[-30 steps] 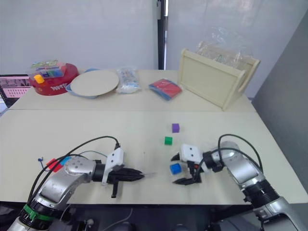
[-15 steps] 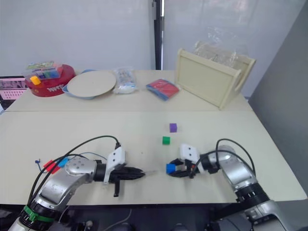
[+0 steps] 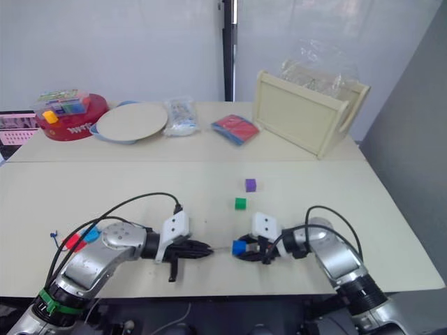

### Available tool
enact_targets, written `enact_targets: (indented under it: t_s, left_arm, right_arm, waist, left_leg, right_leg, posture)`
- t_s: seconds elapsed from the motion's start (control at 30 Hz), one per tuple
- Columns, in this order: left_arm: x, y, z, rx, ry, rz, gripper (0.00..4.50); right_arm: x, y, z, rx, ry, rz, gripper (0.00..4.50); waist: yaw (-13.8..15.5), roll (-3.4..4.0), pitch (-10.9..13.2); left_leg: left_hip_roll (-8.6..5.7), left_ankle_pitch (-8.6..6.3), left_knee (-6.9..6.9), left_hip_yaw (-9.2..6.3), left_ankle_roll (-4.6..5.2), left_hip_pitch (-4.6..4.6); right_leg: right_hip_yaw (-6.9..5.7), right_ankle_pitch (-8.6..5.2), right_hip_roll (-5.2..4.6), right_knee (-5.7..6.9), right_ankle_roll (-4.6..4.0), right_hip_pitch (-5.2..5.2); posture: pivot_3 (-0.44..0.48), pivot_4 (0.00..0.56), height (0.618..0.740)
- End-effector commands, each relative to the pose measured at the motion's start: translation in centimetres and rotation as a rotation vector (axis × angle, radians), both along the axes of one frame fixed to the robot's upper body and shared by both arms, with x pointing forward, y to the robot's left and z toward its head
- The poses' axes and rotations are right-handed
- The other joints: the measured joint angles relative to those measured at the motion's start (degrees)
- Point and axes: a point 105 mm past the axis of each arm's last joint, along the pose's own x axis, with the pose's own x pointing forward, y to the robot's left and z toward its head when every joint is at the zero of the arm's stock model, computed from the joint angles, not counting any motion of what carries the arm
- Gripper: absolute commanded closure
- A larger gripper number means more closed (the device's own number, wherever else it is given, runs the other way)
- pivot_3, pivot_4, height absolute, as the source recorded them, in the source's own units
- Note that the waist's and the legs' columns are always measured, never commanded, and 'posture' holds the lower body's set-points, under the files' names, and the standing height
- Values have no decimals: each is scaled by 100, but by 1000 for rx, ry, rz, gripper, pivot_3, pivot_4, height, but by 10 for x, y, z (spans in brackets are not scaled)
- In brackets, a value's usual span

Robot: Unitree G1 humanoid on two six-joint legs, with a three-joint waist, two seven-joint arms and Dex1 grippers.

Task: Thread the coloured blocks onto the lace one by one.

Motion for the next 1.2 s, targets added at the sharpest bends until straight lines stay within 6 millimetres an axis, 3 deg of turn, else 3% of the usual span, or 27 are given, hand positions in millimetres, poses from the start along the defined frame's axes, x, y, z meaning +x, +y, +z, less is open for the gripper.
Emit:
enact_targets:
  t_s: [0.03, 0.53, 0.73, 1.0, 1.2]
  left_arm:
    - [2, -5, 6, -1, -34, -17, 4500]
    - [5, -20, 5, -2, -44, -72, 4500]
    - [1, -38, 6, -17, -43, -150, 4500]
    - [1, -77, 16, -81, -71, -251, 4500]
    - [5, -68, 11, -66, -44, -229, 4500]
  right_arm:
    - [-5, 6, 2, -8, -5, 26, 3224]
    - [-6, 13, 9, -8, -22, 21, 3224]
    - [-3, 21, 9, -7, -22, 14, 3224]
    - [-1, 47, 8, 19, -24, 21, 3224]
    - [-3, 48, 5, 12, -16, 17, 3224]
  waist:
    - [1, 0, 0]
    - [5, 0, 0]
    - [3, 0, 0]
    - [17, -1, -1]
    - [1, -1, -2]
  left_leg:
    - [-1, 0, 0, 0, 0, 0]
    - [-2, 0, 0, 0, 0, -2]
    - [-2, 0, 0, 0, 0, -1]
    - [-5, 2, 3, -1, -3, -1]
    - [-4, 2, 2, -1, -3, 32]
  right_leg:
    - [0, 0, -1, 0, 0, 0]
    - [0, 0, -1, 0, 0, 0]
    - [0, 0, -1, 0, 0, 0]
    - [-1, 0, -3, 2, 0, 1]
    - [-1, 0, -2, 0, 0, 33]
  posture:
    - [0, 150, 740]
    - [0, 150, 740]
    - [0, 150, 740]
    - [0, 150, 740]
    - [0, 150, 740]
